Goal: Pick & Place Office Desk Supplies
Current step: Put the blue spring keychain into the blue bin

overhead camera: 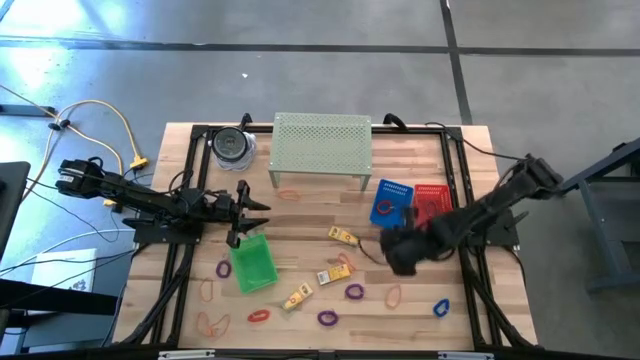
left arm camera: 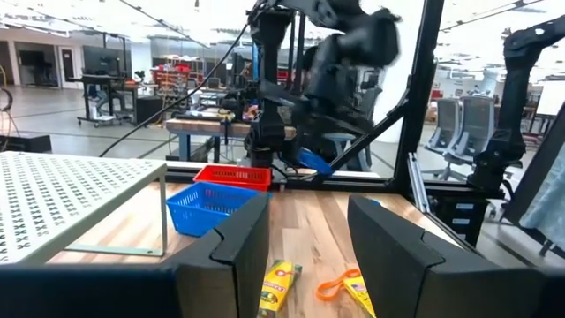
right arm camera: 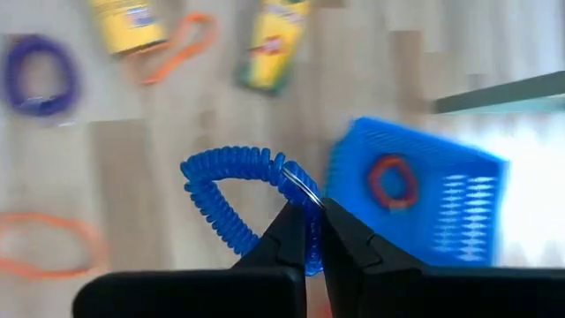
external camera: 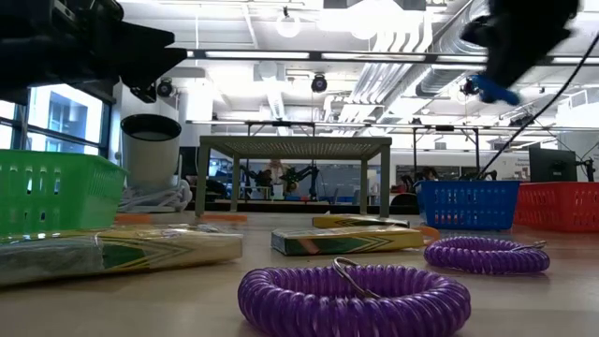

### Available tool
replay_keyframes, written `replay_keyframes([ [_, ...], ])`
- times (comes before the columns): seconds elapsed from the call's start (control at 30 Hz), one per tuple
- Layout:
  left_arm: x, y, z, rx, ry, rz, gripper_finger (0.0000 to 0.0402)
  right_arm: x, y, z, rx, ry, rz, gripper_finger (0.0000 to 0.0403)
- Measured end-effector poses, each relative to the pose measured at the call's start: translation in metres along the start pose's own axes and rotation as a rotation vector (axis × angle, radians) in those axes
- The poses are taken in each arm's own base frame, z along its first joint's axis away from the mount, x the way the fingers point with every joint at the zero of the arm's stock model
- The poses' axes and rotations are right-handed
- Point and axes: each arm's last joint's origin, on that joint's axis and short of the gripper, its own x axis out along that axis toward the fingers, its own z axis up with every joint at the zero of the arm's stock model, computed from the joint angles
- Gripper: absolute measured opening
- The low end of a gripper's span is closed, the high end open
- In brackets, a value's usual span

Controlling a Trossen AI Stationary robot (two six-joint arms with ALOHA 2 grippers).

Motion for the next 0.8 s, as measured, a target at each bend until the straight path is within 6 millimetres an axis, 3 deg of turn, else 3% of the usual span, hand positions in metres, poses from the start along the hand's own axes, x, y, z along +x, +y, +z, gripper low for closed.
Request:
replay_keyframes([
  [0.17,0.000,0.000,0.000,-0.041,0.003,0.000,0.0151,0.005,-0.046,0.002,0.070,-0.005,-0.015,0.0005],
  [0.3,0.000,0.000,-0.002,-0.048,0.015,-0.003,0.0151,0.027,-0.077,-0.009,0.157,0.029,0.017,0.0005],
  [0.57,0.000,0.000,-0.002,-0.047,0.021,-0.002,0.0151,0.089,-0.111,-0.029,0.310,0.062,0.086,0.0005],
  [0.8,0.000,0.000,-0.003,-0.048,0.025,-0.001,0.0151,0.112,-0.126,-0.033,0.384,0.140,0.086,0.0026],
])
